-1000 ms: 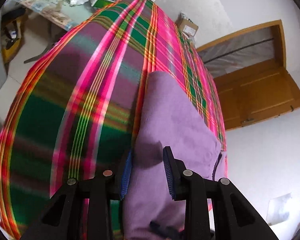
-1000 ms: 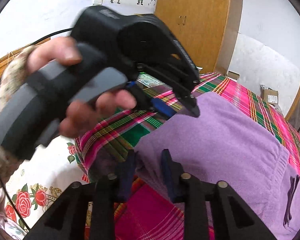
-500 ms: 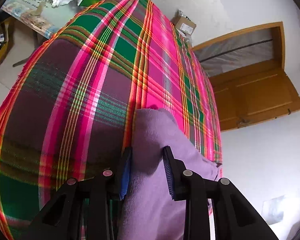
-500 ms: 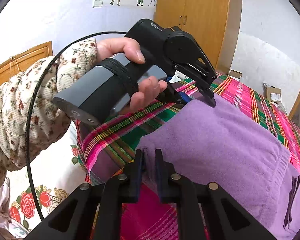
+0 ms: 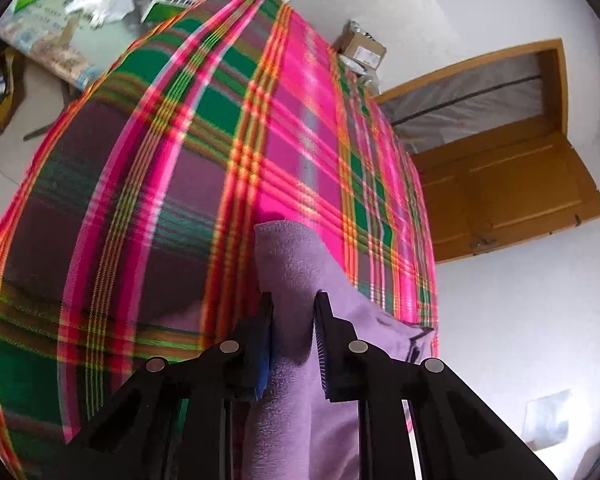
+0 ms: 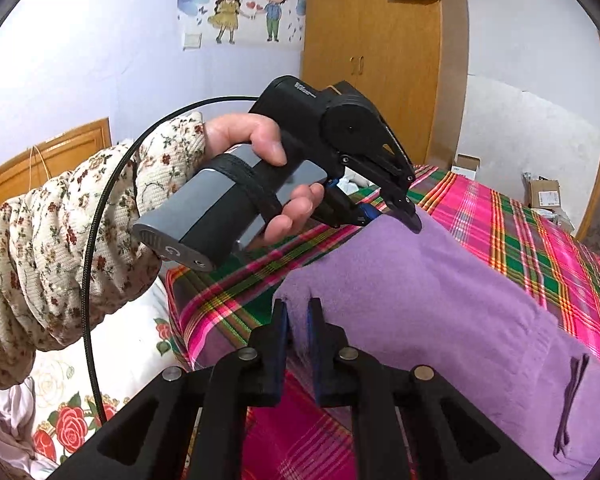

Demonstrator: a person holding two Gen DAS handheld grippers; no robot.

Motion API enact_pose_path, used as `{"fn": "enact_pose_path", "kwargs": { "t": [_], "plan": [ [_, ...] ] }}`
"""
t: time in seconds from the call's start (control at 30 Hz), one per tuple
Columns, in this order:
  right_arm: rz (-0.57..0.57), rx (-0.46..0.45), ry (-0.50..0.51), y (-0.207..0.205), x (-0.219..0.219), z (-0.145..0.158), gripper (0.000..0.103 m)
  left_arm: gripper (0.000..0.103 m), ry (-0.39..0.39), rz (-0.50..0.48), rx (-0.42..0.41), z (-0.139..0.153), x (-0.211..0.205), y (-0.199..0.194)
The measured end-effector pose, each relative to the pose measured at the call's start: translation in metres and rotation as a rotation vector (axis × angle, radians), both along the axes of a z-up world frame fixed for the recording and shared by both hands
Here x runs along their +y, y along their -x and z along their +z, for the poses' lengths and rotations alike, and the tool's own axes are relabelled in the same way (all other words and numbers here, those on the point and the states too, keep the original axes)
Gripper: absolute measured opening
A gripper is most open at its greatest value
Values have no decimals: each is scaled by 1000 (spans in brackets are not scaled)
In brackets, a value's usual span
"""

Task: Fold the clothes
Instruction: 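Pinch the purple cloth edge with the left gripper while the right gripper pinches and lifts it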

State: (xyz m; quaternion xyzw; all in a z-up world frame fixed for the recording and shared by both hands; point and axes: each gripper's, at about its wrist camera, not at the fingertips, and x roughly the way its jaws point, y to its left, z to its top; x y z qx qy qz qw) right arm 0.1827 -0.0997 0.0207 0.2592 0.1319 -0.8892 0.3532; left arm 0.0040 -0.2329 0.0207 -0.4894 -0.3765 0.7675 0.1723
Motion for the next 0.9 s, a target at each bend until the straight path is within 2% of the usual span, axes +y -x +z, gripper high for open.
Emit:
{"fn": "enact_pose_path", "kwargs": {
  "t": [0.2,0.53,0.9],
  "plan": [
    [-37,45,68,-12,23,26,9,19,29,3,39,34,19,-3],
    [-121,119,175,-31,77,68,9,19,25,6,122,94,71,-10],
    [-215,149,274,-31,152,91,8,19,42,-42,192,133,147,-9]
  ]
}}
